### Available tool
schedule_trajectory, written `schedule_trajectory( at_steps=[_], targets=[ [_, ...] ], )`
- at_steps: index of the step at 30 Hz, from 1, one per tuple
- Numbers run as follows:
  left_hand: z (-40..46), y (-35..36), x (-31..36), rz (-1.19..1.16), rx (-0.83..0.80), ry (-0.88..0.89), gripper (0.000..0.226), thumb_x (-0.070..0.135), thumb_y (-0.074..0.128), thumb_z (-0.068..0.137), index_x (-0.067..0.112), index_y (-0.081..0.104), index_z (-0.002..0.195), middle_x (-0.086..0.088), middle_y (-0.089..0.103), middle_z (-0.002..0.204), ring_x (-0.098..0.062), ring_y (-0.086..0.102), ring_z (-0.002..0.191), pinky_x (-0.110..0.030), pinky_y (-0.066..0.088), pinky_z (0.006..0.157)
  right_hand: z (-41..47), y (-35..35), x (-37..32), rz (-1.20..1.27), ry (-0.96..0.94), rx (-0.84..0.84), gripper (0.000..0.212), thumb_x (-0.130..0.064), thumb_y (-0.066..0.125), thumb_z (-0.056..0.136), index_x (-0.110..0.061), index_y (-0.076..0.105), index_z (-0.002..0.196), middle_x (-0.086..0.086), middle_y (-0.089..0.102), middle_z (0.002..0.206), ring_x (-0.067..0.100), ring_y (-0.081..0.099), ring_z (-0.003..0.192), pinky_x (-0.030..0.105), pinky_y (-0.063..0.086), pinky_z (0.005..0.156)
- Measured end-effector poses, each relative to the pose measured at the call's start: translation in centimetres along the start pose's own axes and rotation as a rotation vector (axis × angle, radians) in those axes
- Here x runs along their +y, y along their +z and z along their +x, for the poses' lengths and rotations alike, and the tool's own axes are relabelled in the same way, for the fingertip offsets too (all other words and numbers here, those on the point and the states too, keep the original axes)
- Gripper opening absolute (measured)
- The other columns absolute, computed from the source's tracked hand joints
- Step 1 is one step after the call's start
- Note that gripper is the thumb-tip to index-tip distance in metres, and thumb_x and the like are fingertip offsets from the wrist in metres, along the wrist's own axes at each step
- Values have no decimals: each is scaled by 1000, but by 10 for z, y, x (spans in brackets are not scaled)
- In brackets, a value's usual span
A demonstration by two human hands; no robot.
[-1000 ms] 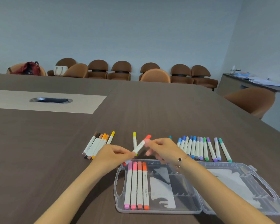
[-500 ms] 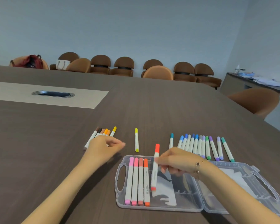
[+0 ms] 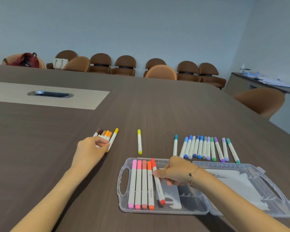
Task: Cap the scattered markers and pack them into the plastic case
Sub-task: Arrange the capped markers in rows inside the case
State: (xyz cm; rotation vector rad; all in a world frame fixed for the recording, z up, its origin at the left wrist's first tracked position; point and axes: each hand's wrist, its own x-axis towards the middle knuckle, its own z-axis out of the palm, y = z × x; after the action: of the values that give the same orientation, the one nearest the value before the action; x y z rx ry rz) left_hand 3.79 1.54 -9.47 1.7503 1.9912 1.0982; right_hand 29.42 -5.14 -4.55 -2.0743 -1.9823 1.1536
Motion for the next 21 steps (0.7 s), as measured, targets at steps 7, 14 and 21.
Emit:
schedule_trajectory(
  at_steps=[7,14,21],
  targets=[
    [3,2,-3,24,12,11,11,23,66,87,18,74,93,4,69,88,-7,56,80,-21,45,72,-1,-7,0,177,70,-132,37,-37,60,90,-16,61,59,-7,46,41,5,29,34,17,23,42],
    [6,5,-8,37,11,13,10,22,66,86,20,74,92,7,67,83,-6,57,76,-22,47,69,2,-5,1,53,44,-92,37,-42,62,87,-17,61,59,-2,47,53,7,31,42,18,26,45],
    [8,7,-11,52,6,18,9,22,66,86,20,73,92,8,66,81,-7,59,76,-22,49,67,2,-2,3,1,-9,-82,36,-43,62,86,-17,63,61,-4,56,58,8,37,45,17,31,48]
  ],
)
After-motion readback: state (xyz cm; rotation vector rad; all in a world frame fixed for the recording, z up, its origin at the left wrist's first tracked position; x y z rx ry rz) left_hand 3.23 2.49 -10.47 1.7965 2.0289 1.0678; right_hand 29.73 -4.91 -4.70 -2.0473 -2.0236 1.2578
